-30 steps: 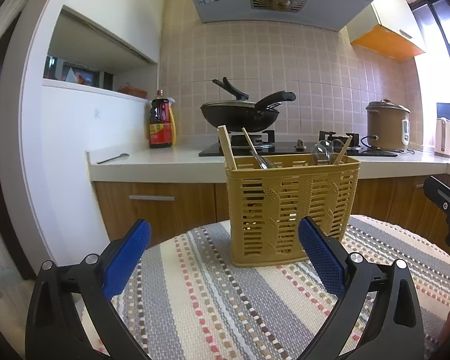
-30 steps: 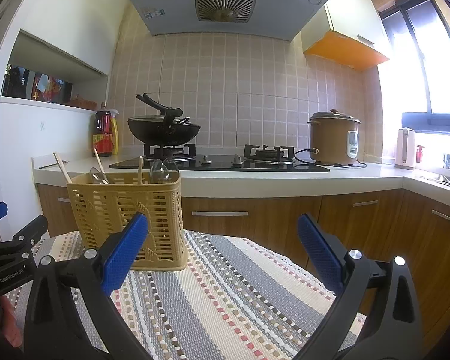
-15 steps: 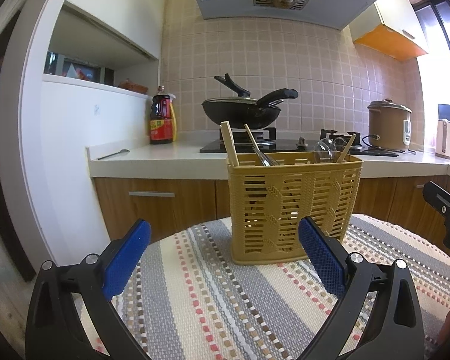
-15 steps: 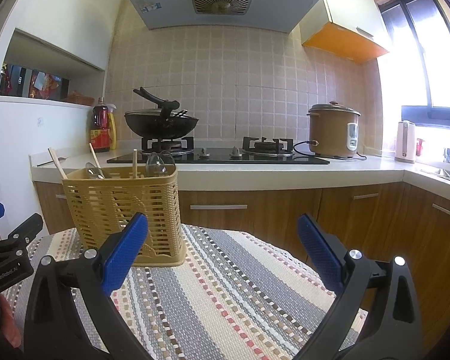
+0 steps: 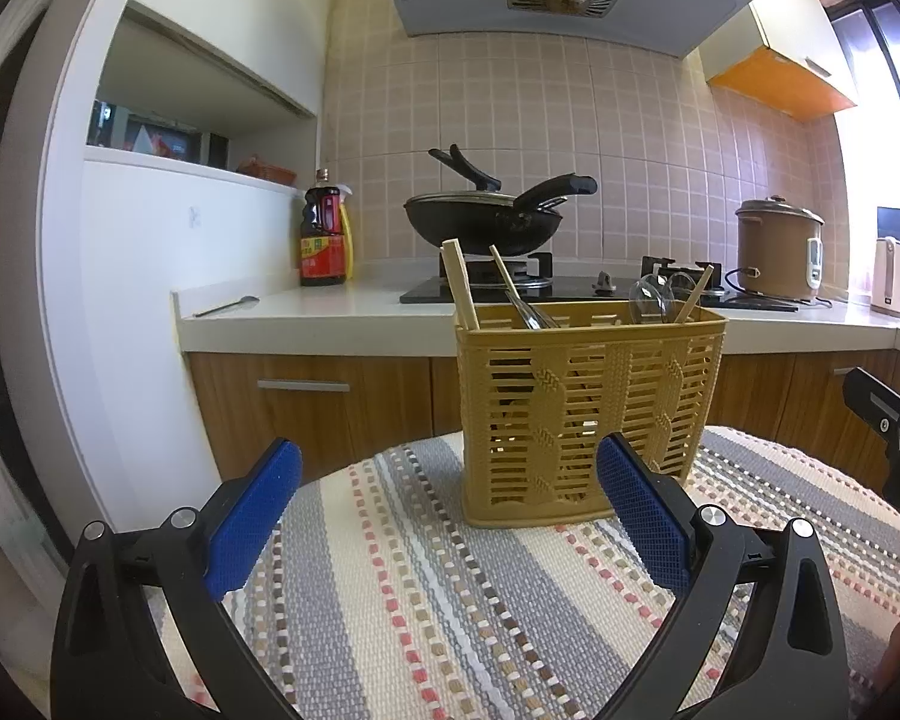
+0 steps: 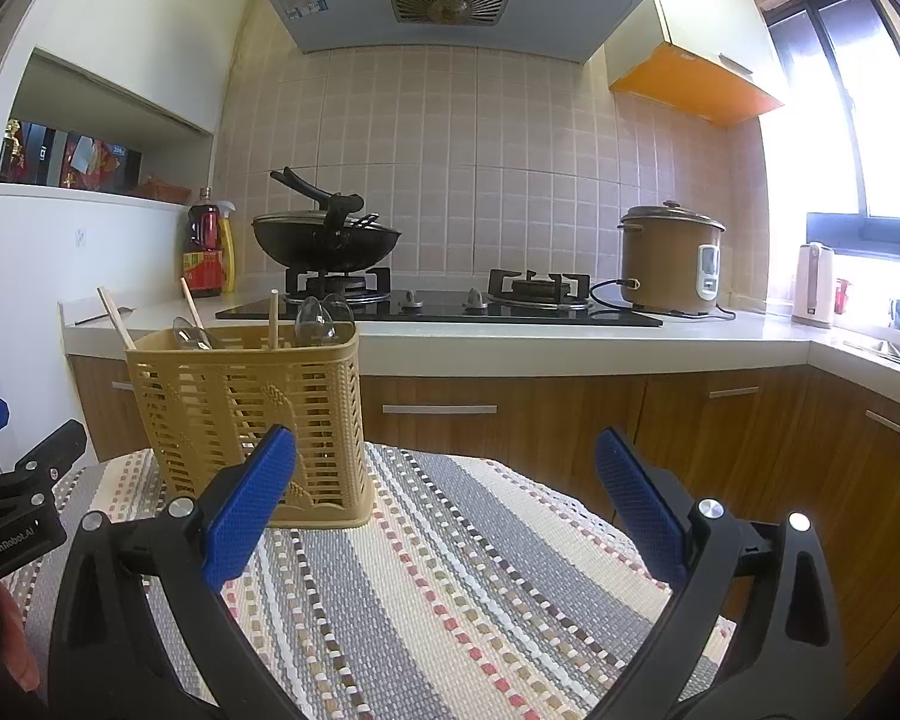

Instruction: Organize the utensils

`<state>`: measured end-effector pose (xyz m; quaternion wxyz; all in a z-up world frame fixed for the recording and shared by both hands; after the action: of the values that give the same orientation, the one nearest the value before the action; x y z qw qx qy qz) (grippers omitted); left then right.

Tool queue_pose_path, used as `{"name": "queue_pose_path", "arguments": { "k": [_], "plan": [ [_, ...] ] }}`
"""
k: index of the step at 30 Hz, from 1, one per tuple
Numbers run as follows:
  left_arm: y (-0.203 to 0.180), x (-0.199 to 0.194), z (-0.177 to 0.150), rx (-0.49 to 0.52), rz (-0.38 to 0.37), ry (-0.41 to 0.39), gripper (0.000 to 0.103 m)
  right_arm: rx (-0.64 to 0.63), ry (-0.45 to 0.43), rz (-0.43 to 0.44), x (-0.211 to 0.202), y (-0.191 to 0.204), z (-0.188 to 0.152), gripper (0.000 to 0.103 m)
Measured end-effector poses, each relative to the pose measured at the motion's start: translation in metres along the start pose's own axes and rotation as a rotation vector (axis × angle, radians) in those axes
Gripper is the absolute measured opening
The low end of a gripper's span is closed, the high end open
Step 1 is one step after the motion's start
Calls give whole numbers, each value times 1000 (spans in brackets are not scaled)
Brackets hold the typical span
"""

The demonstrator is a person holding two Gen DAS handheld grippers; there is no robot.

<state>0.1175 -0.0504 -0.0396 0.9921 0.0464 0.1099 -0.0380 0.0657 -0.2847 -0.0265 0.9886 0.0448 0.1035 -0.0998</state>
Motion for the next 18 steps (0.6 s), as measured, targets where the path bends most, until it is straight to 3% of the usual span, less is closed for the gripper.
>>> {"name": "queue_pose_path", "arguments": {
  "k": [18],
  "plan": [
    [0,-1,1,6,4,3,95,1,4,-1,1,-1,-1,95]
  ]
}}
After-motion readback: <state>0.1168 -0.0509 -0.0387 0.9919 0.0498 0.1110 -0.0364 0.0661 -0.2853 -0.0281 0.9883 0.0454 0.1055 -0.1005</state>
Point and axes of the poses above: each gripper's, at about its wrist camera, not at the fingertips, and x roughly the way its jaws point, y to its left, z to its top, the point moved 10 cm from there along x, roughly the way its jaws point, and after that the axes turned 3 degrees about x, right-handed, at the moved point
